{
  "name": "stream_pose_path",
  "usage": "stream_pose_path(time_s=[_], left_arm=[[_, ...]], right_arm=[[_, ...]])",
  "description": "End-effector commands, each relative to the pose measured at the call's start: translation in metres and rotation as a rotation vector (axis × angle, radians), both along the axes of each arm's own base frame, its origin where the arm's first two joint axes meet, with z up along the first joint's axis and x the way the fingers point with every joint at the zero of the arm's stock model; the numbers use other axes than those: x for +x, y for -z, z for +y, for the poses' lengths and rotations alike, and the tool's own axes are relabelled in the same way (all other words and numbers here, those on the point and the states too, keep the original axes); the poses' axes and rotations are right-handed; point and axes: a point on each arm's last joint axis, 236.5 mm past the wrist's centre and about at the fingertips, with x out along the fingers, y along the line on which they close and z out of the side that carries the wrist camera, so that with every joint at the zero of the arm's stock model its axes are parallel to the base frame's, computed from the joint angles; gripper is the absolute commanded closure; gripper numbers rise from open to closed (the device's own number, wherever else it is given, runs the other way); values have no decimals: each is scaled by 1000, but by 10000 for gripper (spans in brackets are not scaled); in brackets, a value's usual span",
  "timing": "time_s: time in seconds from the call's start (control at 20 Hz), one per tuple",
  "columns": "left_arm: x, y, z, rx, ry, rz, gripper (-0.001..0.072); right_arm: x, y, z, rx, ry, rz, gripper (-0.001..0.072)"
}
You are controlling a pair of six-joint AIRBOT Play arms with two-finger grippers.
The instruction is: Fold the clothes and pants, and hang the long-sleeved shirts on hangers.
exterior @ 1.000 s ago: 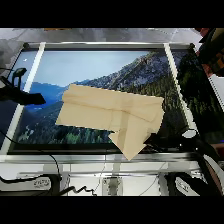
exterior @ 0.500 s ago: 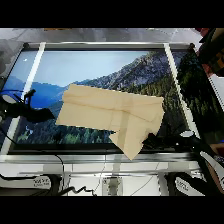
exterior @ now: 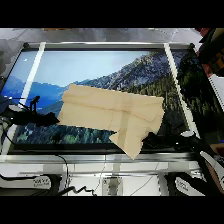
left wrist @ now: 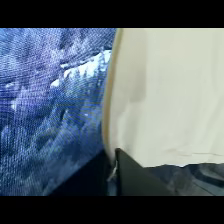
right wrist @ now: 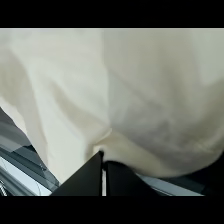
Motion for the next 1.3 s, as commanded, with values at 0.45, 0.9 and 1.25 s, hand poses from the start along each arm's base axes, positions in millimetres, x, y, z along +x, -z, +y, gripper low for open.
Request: stream_pose_path(time_s=[0.45,0.9,1.25], left_arm=[[-8,-104,-9,30,42,-251,698],[-79,-113,-30,63,-104,-326,698],[16,-151,1,-20,-502,-601,699]], right_arm=[[41,-95,-6,-43,18,-309,697],[8,-143,-12,-98,81,-361,697],[117,-142,-71,-83,542,-406,698]])
